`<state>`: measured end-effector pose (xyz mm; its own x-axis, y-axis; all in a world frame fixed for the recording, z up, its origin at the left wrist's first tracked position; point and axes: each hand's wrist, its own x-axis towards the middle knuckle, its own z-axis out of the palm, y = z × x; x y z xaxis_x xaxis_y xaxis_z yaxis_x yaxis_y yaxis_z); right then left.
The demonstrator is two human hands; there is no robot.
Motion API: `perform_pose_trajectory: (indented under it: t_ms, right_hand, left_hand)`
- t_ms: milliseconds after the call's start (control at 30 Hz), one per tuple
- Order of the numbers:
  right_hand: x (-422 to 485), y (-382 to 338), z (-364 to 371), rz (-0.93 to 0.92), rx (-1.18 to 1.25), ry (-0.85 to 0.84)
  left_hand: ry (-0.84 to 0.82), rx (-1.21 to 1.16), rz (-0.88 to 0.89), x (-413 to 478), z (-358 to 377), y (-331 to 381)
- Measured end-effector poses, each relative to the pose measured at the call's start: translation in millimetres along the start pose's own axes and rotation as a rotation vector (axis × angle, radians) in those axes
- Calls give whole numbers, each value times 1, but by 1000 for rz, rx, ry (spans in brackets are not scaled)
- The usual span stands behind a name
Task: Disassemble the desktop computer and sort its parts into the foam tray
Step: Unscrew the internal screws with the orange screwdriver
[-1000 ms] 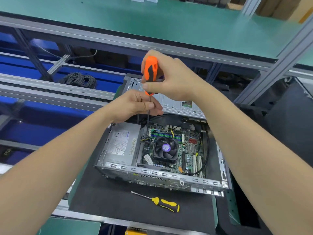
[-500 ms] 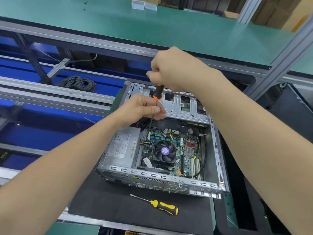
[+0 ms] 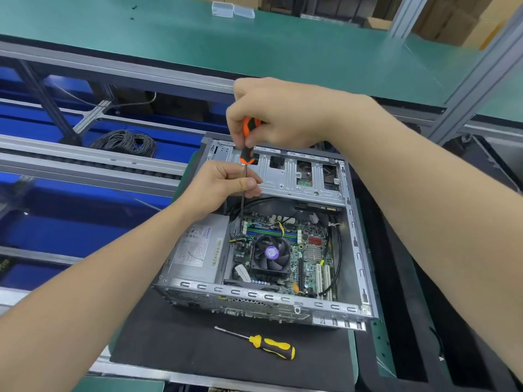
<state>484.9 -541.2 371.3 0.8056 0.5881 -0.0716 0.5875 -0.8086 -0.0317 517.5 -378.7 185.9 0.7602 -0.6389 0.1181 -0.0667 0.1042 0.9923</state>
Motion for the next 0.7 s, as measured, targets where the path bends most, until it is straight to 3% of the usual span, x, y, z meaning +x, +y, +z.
perform_pose_trajectory:
  t_ms: [300, 433, 600, 700]
  right_hand:
    - [0, -10, -1, 53, 15, -43]
    - [1, -9, 3, 101, 71, -31]
    - [2, -11, 13, 139, 118, 134]
    - [0, -13, 17, 170, 265, 228]
  left_hand:
    - [-181, 107, -16, 7, -17, 18]
    - [-283, -47, 17, 11, -22, 36]
    - [-221, -76, 26, 20, -15, 41]
    - [-202, -18, 34, 19, -12, 38]
